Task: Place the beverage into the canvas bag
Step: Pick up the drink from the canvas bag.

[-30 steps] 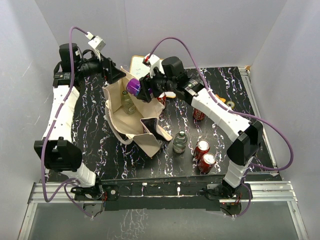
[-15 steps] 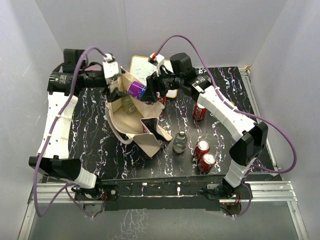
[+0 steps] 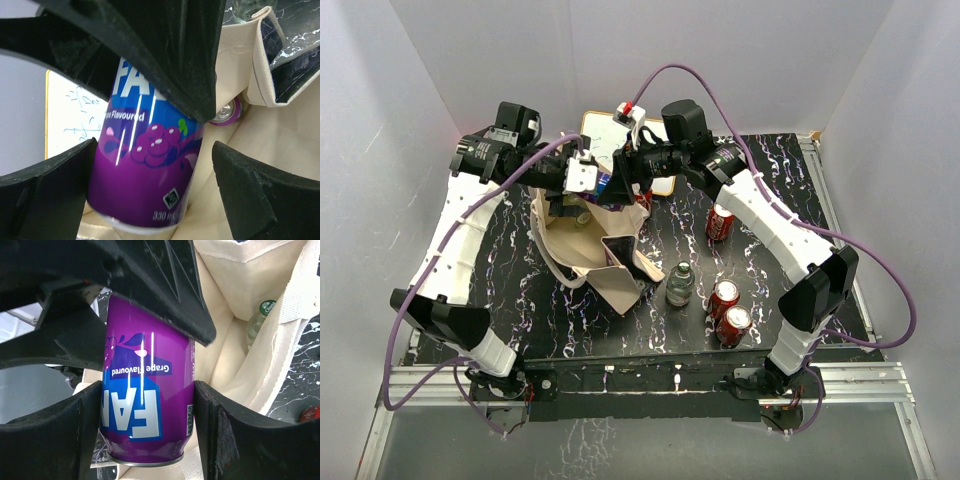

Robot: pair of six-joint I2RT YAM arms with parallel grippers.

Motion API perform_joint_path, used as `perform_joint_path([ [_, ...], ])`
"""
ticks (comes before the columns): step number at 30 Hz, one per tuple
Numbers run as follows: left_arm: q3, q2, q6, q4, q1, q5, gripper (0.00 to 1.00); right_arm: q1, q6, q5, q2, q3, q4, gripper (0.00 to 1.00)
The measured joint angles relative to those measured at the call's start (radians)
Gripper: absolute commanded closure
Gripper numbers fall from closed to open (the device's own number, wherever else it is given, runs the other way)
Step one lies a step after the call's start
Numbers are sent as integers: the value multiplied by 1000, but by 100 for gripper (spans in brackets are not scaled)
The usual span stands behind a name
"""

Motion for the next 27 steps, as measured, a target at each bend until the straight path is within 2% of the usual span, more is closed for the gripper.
perform_joint_path([
  [3, -11, 2, 7, 11, -24, -21, 22, 0, 5, -10, 0, 2, -1, 92],
  [9, -61, -6, -17, 76, -38, -40, 58, 0, 6, -13, 1, 2, -3, 91],
  [11, -103, -20, -53, 124, -39, -41, 72, -1, 1, -2, 2, 2, -10, 82],
  [12, -125, -28, -76, 151, -39, -42, 83, -2, -2, 5, 2, 2, -11, 75],
  [15, -207, -68, -189, 257, -40, -46, 100, -2, -3, 22, 2, 2, -9, 56],
  [16, -229, -79, -225, 290, -40, -50, 100, -3, -2, 25, 2, 2, -6, 51],
  [18, -295, -116, -325, 375, -40, -60, 100, -3, -2, 33, 2, 2, 8, 28],
  [19, -327, -134, -377, 418, -40, -64, 100, -3, -1, 36, 2, 2, 14, 22],
  [22, -387, -166, -525, 519, -36, -75, 100, -5, 21, 59, 2, 2, 55, 15],
  [27, -438, -186, -799, 691, 10, -47, 100, -15, 58, 93, 2, 6, 143, 14],
])
